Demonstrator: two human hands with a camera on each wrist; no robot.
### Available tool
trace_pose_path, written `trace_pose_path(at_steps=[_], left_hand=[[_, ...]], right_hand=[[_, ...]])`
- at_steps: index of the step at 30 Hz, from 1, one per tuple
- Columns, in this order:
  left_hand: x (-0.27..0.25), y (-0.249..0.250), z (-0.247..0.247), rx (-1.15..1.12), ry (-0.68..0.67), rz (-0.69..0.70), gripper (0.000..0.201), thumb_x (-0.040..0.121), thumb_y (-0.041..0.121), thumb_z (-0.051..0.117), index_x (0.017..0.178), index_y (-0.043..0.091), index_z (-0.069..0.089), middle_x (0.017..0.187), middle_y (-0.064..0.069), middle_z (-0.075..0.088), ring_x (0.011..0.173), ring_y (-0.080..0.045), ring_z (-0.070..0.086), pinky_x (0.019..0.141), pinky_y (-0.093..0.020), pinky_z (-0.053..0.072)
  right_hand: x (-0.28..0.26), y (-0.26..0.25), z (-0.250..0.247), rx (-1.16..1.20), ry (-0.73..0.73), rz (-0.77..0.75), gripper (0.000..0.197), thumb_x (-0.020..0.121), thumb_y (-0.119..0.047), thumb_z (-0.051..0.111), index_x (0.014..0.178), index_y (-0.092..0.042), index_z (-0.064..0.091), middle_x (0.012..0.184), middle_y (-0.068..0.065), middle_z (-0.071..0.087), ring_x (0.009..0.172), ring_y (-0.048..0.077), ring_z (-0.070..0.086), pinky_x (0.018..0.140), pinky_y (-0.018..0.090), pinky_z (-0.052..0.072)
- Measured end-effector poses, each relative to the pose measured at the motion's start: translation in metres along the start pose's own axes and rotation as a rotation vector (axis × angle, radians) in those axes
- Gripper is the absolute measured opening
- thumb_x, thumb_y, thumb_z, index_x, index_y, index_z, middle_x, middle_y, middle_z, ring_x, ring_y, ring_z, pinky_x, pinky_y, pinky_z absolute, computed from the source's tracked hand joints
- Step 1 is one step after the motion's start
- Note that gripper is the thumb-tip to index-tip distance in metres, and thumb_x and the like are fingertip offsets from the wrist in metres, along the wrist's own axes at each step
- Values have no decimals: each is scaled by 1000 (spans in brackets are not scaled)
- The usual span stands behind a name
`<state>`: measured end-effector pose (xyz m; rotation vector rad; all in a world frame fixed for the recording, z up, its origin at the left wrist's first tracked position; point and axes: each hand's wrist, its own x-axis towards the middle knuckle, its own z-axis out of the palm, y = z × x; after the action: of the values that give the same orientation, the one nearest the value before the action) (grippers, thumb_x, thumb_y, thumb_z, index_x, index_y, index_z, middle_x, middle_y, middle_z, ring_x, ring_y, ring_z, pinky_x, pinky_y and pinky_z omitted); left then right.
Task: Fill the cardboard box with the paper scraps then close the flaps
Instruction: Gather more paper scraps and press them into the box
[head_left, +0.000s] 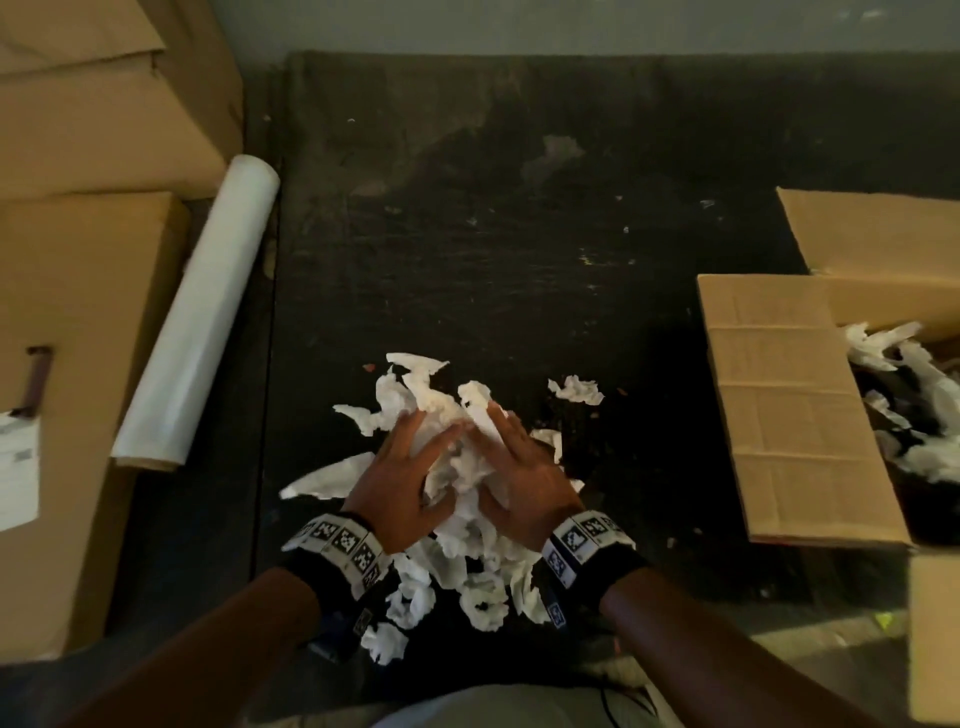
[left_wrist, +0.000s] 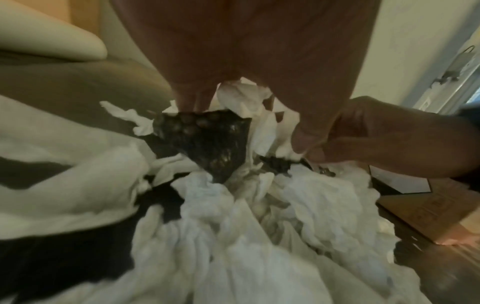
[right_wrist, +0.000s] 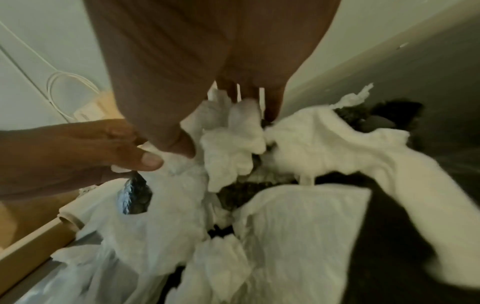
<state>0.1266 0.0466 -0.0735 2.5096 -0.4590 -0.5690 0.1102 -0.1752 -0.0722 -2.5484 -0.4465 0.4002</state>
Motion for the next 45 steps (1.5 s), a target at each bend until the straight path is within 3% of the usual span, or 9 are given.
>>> trace_pose_path(at_steps=[3, 6, 9, 14, 18, 26, 29, 35, 45], left_hand=[[-20, -1, 5, 65, 65, -46, 90, 84, 65, 57, 159, 46, 11, 169, 2, -10, 156, -30, -8, 121, -64, 20], [-38, 7, 2, 131, 224, -115, 98, 74, 79, 56, 157, 47, 17, 169, 0, -7, 156, -32, -12, 116, -73, 4], [-50, 10, 5, 139, 217, -237, 118, 57, 98, 55, 155, 56, 3, 167, 1, -22, 151, -36, -28, 109, -73, -8], [-45, -12, 19, 29, 102, -497, 140, 40, 107, 50, 151, 57, -19, 164, -1, -33, 148, -49, -25, 112, -79, 2], [-34, -18, 29, -43, 79, -462, 140, 45, 104, 57, 156, 51, -11, 166, -2, -27, 152, -46, -14, 116, -74, 12], [-33, -3, 33, -87, 102, -204, 134, 61, 90, 65, 160, 39, -9, 169, -1, -3, 156, -26, 5, 120, -61, 25], [-39, -4, 25, -21, 118, -254, 137, 56, 95, 62, 158, 44, -14, 169, -4, -7, 156, -32, 0, 120, -67, 15], [-50, -1, 19, 75, 14, -274, 154, 36, 101, 65, 151, 52, -25, 164, 0, -31, 150, -42, -25, 111, -81, 8], [-31, 36, 60, 92, -113, -432, 166, 31, 98, 68, 143, 44, -43, 147, -5, -57, 138, -48, -43, 106, -85, -3]], right_hand=[[-15, -1, 1, -24, -34, 12, 87, 86, -50, 57, 160, -42, 11, 168, -2, -18, 154, 27, -14, 122, 59, 17], [-23, -1, -8, 2, 13, 18, 93, 78, -63, 53, 158, -48, 8, 168, -4, -16, 155, 29, -8, 120, 63, 20], [-21, 2, -24, -11, 72, 113, 101, 76, -67, 61, 158, -47, 4, 168, -5, -15, 155, 29, -2, 119, 63, 20], [3, 39, -43, 30, 49, 526, 116, 71, -76, 69, 155, -50, -8, 166, -3, -22, 154, 32, -9, 120, 63, 17], [22, 65, -38, 104, -78, 670, 121, 68, -88, 60, 155, -48, -13, 167, 5, -22, 154, 34, -12, 122, 61, 13], [13, 33, -6, 158, -103, 354, 98, 82, -76, 58, 159, -39, 8, 169, 0, 11, 155, 26, 6, 124, 53, 13], [-1, 27, -15, 139, -35, 306, 107, 78, -74, 63, 158, -43, 0, 170, -1, -2, 155, 26, 5, 122, 59, 17], [-12, 15, -37, -90, -140, 77, 145, 49, -88, 74, 151, -52, -23, 158, -7, -41, 152, 31, -22, 118, 69, 3], [42, -4, -12, -418, -416, -93, 167, 29, -79, 87, 143, -57, -33, 153, 0, -50, 143, 44, -36, 108, 82, 2]])
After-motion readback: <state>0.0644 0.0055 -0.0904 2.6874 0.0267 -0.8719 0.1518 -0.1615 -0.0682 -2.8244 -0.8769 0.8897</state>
